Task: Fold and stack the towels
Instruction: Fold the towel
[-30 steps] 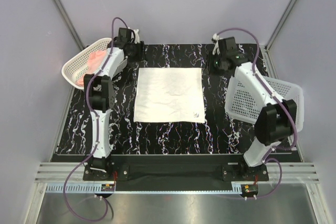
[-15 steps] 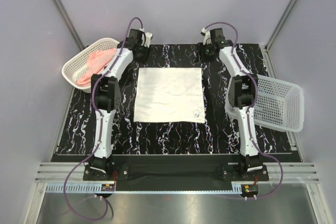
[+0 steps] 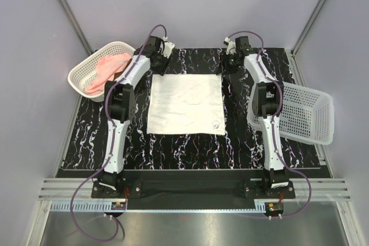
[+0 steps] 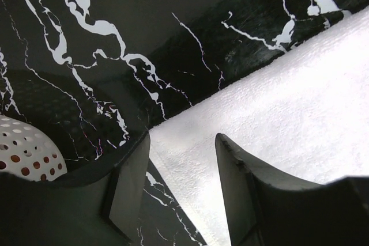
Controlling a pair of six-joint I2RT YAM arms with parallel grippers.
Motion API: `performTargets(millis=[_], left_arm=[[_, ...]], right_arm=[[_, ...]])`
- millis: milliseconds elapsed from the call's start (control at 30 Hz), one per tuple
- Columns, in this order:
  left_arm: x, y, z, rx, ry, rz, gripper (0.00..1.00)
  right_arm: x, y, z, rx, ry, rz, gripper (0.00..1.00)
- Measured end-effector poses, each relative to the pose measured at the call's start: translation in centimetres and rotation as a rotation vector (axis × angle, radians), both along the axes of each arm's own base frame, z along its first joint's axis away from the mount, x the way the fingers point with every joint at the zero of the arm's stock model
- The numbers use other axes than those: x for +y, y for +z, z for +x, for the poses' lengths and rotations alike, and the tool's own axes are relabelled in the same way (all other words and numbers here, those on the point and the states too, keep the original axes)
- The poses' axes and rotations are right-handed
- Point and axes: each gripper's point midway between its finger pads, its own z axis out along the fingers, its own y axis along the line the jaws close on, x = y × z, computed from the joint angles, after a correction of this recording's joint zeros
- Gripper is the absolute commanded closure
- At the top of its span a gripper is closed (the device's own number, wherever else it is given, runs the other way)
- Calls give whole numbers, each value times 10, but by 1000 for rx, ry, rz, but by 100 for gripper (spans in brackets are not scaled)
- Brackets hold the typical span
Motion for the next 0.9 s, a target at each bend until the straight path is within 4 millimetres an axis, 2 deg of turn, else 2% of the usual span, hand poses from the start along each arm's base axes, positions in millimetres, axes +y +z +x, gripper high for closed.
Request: performTargets(millis=[200,500,900], left_arm=[[7,-12,-4,52,-27,-59,44],[30,-22,-6,104,5,-85,45],[28,-33,-1,139,39,-121,46]], right_arm=[[8,0,0,4,35,37,59],[10,-8,-4,30,42,55,87],[13,-14,-7,40,54,75,89]])
